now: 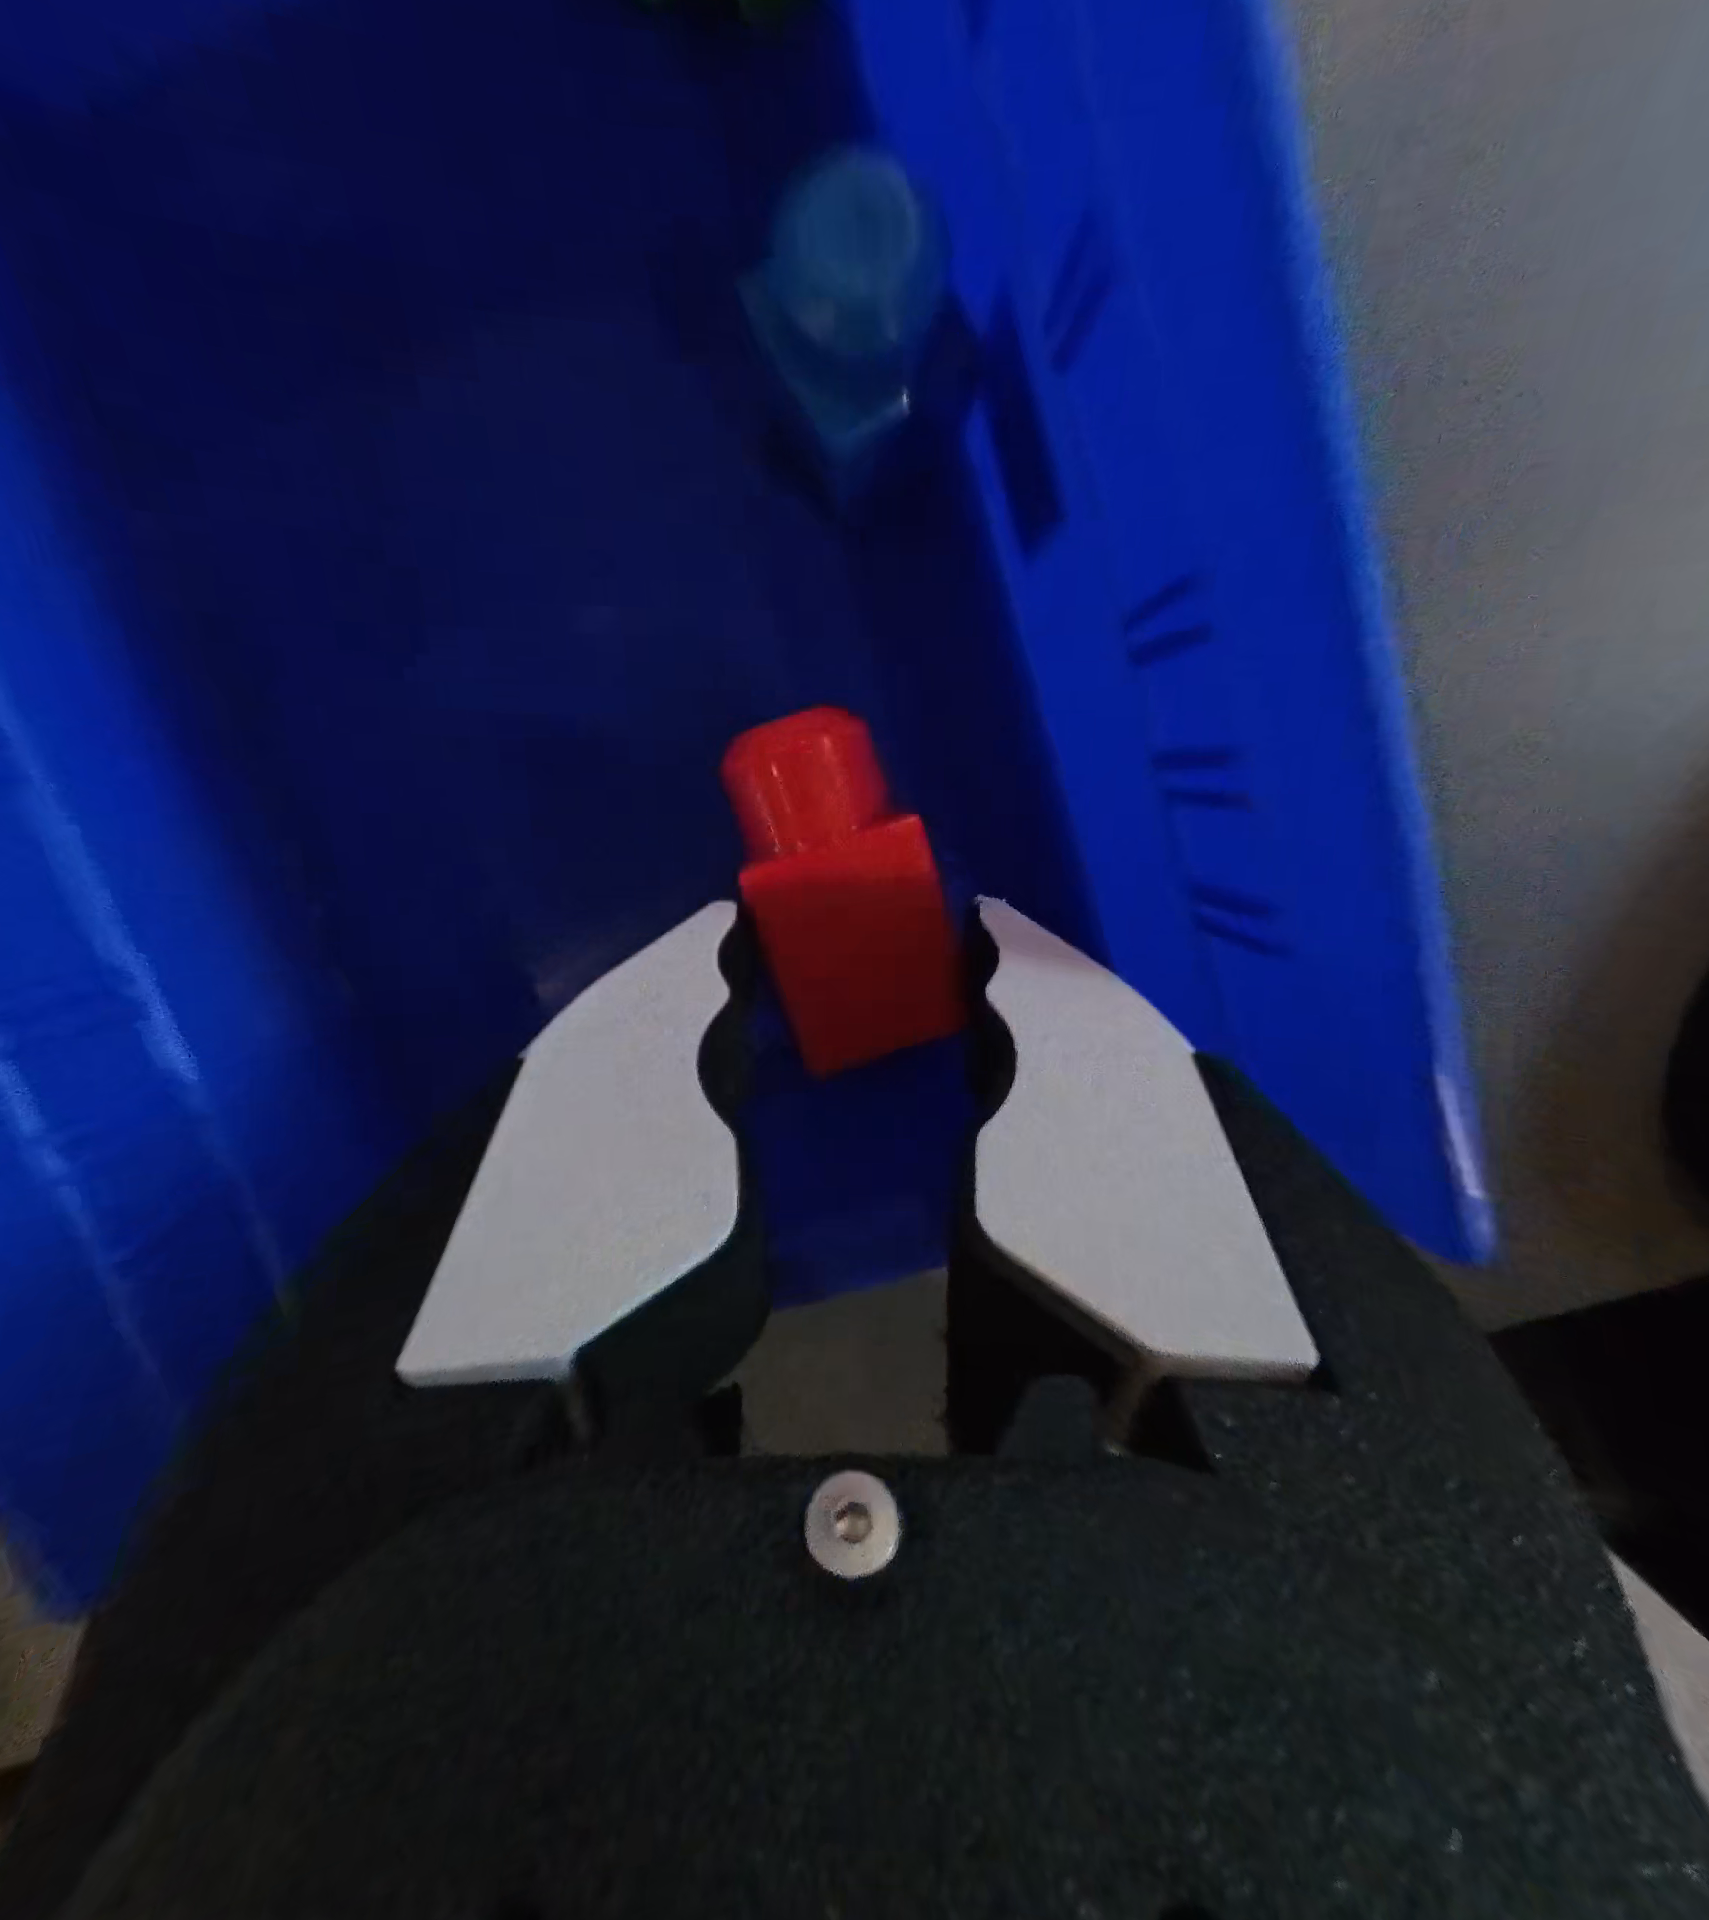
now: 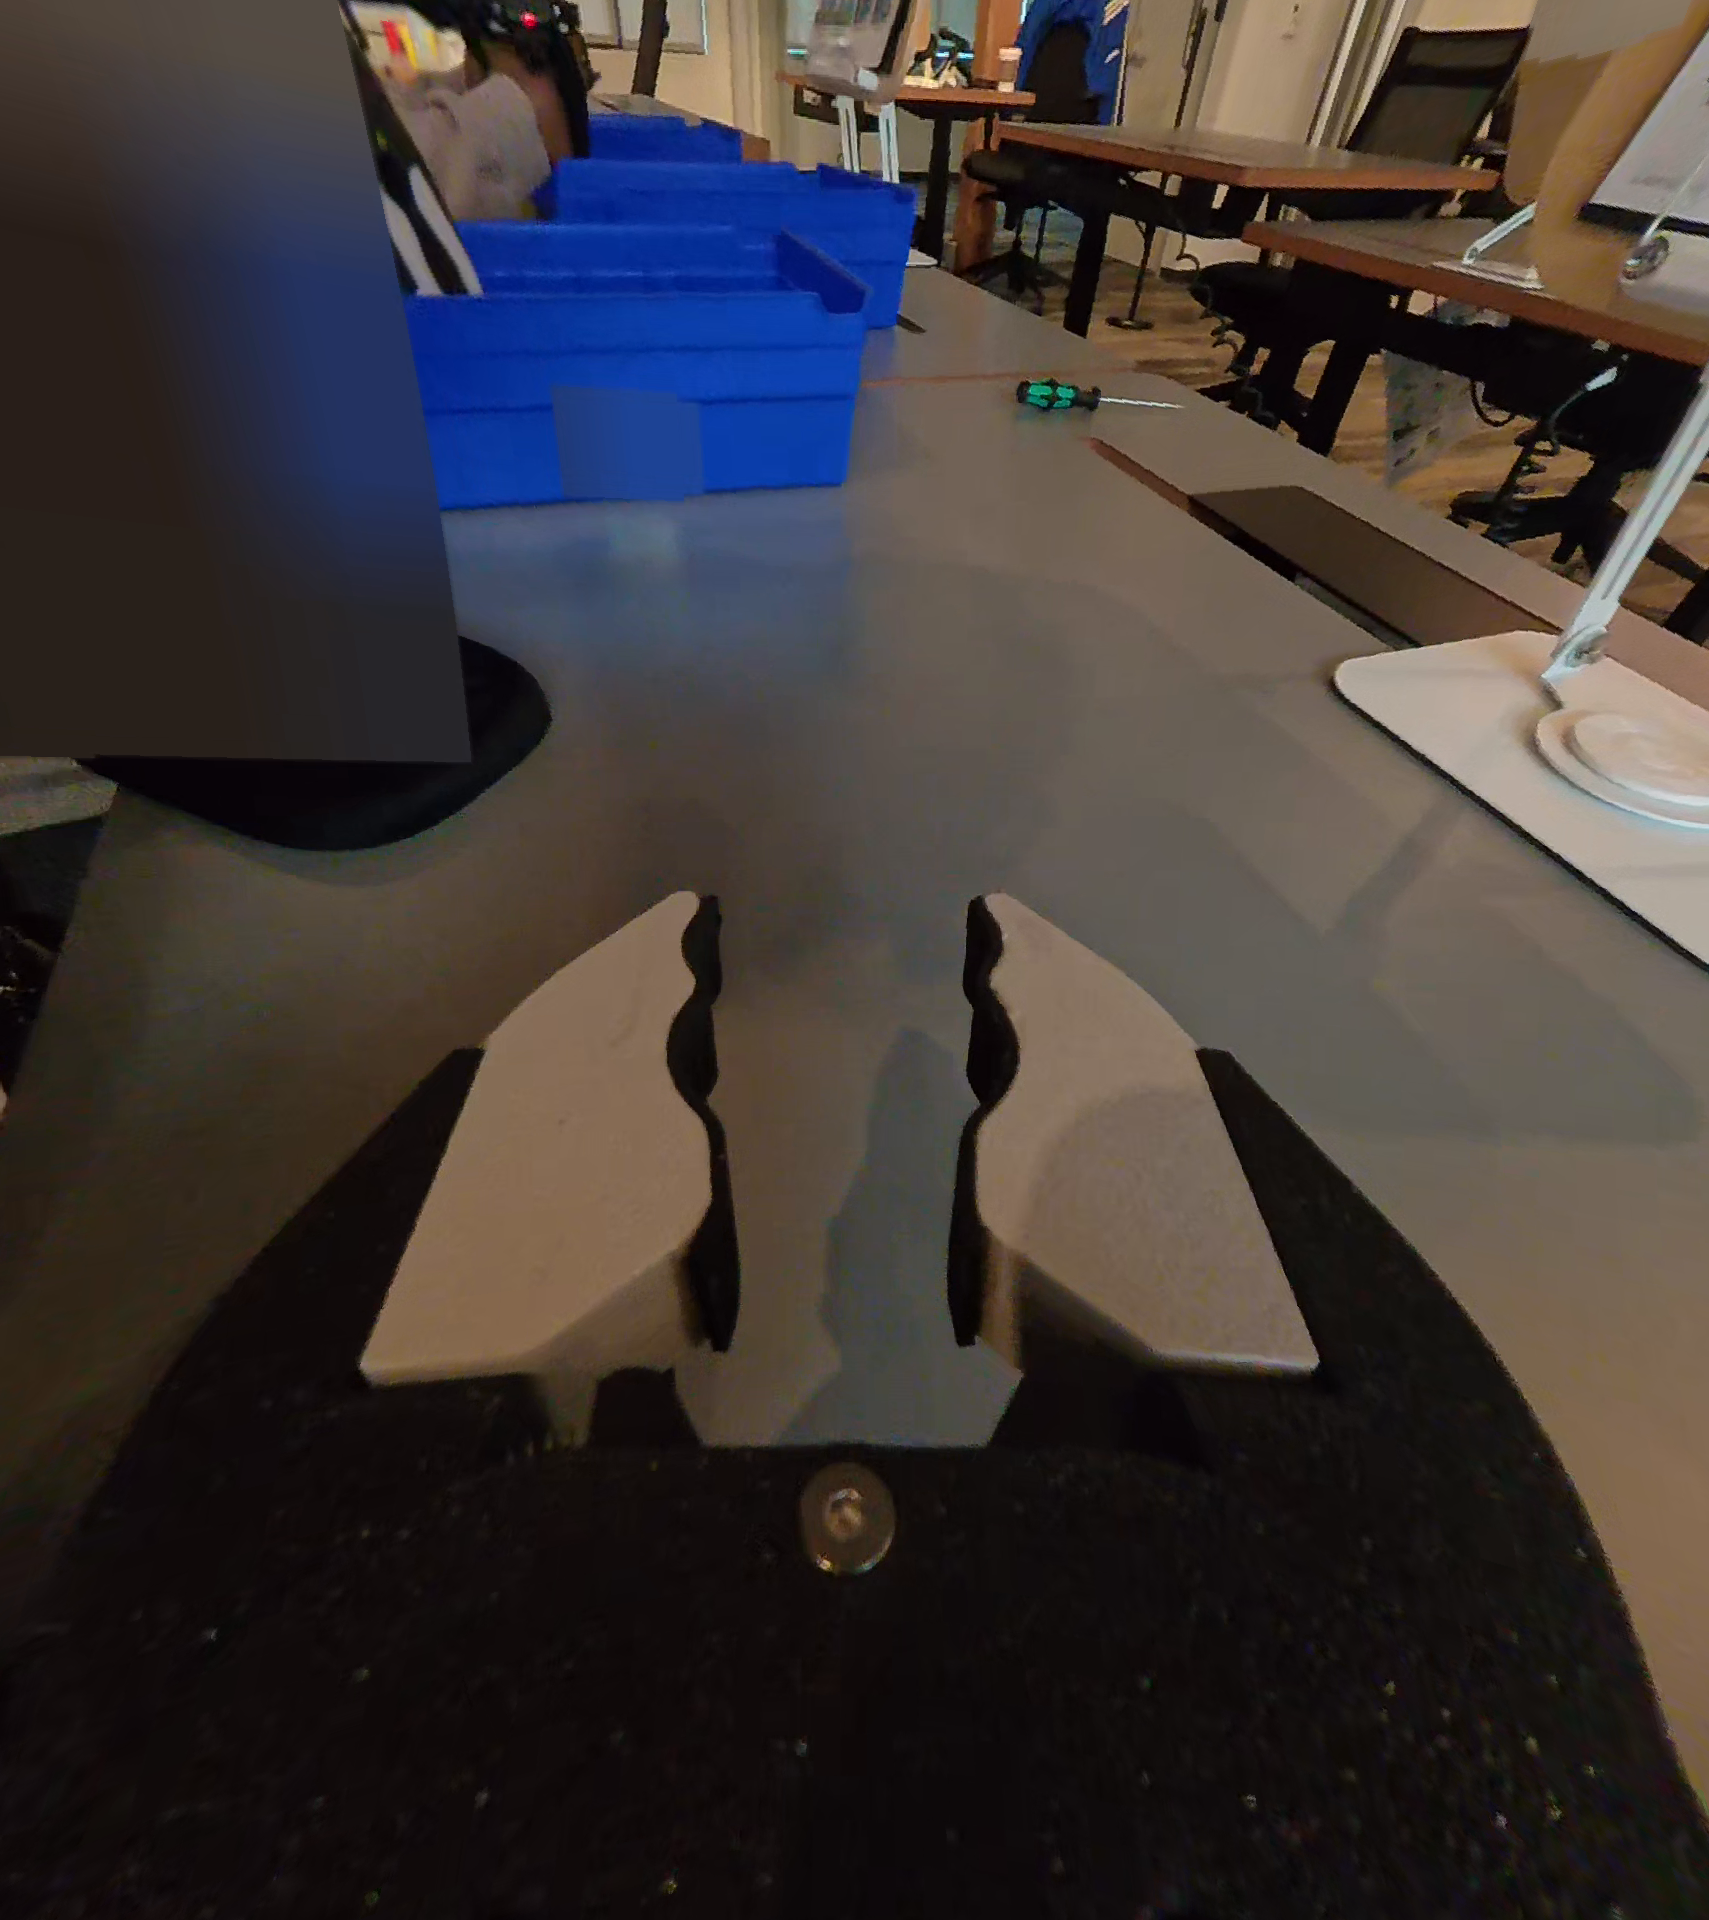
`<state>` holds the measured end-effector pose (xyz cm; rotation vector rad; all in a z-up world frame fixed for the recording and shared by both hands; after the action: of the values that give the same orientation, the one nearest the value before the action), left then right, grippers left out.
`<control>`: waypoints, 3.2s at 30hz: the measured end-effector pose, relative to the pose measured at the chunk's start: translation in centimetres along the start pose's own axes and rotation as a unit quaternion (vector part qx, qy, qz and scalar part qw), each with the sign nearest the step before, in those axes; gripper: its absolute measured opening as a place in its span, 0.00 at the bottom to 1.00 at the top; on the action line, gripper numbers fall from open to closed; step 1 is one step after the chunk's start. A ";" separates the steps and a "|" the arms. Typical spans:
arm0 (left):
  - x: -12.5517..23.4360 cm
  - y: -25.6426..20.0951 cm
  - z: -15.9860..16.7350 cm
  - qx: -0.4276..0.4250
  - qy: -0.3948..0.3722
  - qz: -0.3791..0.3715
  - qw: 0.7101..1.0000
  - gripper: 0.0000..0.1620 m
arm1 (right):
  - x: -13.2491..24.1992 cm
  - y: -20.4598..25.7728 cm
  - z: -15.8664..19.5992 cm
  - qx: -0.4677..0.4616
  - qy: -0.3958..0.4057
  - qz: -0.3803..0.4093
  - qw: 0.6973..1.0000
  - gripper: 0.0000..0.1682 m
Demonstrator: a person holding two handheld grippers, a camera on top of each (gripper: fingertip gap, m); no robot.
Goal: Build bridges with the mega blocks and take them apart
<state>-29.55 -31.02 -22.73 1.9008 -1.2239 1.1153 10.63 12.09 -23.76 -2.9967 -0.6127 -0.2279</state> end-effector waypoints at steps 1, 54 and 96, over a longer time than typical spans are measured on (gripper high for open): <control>0.7 0.0 -0.6 -0.006 -0.025 -0.008 1.000 0.24 | 0.0 0.1 -0.1 0.000 0.000 -0.002 1.000 0.27; -1.0 -24.1 -8.6 -0.224 -0.440 0.263 0.829 0.35 | -12.4 5.7 -6.4 0.148 0.286 -0.157 0.934 0.19; 5.6 -12.9 -4.4 -0.201 -0.397 0.130 0.886 0.33 | -8.8 4.0 -3.1 0.038 0.256 -0.069 0.963 0.31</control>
<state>-17.90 -24.71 -16.38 1.9307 -2.0065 0.0975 3.77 4.69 -22.26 -2.6497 -0.7409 -0.9262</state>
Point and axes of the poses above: each gripper's, where its closed fingertips meet, x back along the fingers, z out of its underside, y = z × x across the jaws, the point moved 8 cm from there along x, back along the fingers, and after that the axes turned 6 degrees about -y, right-handed, at the moved point
